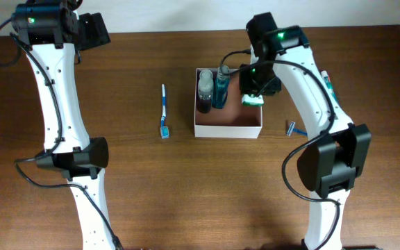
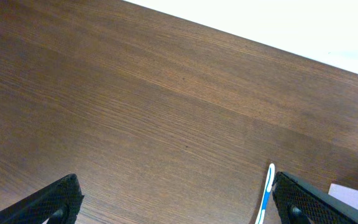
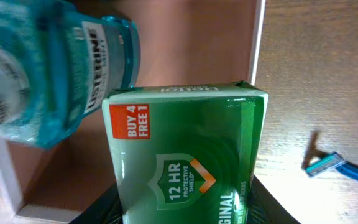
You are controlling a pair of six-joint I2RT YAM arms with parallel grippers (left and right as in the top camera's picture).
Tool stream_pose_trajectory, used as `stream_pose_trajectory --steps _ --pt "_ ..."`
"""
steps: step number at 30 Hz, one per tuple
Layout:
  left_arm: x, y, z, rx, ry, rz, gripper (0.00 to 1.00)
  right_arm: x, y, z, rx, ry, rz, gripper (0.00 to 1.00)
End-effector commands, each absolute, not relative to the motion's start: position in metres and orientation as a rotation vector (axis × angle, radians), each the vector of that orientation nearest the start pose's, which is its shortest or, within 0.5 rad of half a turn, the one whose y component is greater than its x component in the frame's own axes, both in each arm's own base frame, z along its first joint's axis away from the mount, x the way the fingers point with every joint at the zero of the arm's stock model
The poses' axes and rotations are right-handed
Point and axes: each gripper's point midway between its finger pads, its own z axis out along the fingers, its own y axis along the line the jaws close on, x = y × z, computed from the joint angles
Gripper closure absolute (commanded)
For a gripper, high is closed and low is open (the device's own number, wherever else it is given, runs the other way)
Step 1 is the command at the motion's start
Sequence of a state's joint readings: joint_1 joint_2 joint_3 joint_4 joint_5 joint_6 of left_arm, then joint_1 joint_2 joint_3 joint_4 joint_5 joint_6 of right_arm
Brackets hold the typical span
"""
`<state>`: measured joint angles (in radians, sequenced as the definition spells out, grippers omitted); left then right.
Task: Pack container
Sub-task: 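Lower the Dettol box into the pink box and open the right gripper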
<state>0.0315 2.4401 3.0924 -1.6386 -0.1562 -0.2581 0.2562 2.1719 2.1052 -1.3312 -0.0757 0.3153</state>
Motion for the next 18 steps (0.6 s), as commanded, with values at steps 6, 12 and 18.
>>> stream_pose_trajectory --steps 6,12,18 --pt "0.508 0.044 0.292 -0.441 2.476 0.099 0.01 0.445 0.133 0.123 0.084 2.974 0.188 0.62" --pt "0.508 0.044 0.292 -0.441 2.476 0.099 0.01 0.449 0.134 0.119 0.085 2.971 0.192 0.62" --pt "0.508 0.044 0.292 -0.441 2.476 0.099 0.01 0.447 0.141 0.102 0.064 3.004 0.179 0.62"
